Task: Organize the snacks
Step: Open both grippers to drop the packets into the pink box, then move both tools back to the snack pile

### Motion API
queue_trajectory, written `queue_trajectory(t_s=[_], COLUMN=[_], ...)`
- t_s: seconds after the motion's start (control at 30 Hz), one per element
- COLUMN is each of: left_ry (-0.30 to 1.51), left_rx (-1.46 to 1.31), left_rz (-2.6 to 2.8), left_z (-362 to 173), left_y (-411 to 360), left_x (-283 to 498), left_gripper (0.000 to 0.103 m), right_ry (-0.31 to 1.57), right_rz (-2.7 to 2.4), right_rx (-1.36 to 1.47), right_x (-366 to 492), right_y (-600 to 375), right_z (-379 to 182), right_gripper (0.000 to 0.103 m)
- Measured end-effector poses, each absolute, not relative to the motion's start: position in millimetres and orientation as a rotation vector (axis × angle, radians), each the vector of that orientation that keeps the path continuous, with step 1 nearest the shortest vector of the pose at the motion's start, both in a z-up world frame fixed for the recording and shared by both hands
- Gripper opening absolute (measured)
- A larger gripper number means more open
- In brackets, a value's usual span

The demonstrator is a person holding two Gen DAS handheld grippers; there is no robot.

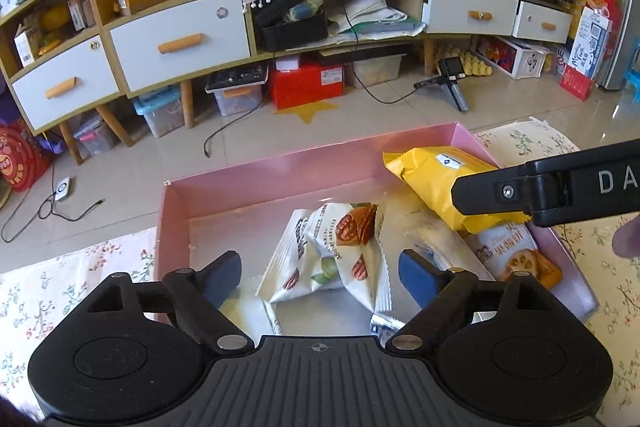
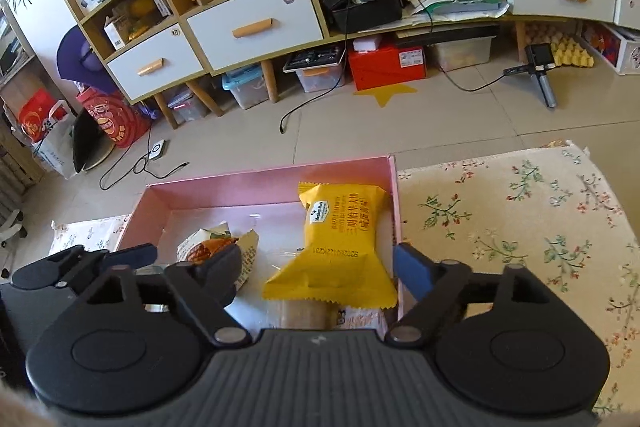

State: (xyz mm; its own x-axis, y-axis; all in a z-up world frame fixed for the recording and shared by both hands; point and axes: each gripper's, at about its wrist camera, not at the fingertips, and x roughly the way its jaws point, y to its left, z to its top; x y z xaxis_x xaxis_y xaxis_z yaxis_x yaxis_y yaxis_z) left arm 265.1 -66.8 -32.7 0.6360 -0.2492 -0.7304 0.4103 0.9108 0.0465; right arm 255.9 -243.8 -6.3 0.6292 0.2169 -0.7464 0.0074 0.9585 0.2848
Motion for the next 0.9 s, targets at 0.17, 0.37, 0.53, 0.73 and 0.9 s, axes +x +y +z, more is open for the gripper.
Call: queue_trajectory(t_s=[0.17,0.37,0.53,0.73,0.9], left_ry=[0.798,0.8,0.805,0.819,0.852], left_rx=[0.207,0.164,0.168,0.162,0.15], left_rz=[-0.375,-0.371,-0.352,-0.333,-0.333], left_z=[-21,-8,0,4,1], left_y=[-61,-50,-41,-25,-13], left_x=[250,228,205,172,145], left_gripper=[0.091,0.094,0.096,0.098,0.1], right_ry=[0.882,0.879,0.882,0.884,0.893], right_rz=[0.127,0.127,0.136,0.133,0.13], right_rx=[0.27,0.226,0.208,0.211,0.206], right_x=[245,226,205,173,148], right_y=[-245,-241,-238,-238,-235], right_z=[4,16,22,25,24], right_gripper=[0.087,0.092,0.096,0.099,0.1])
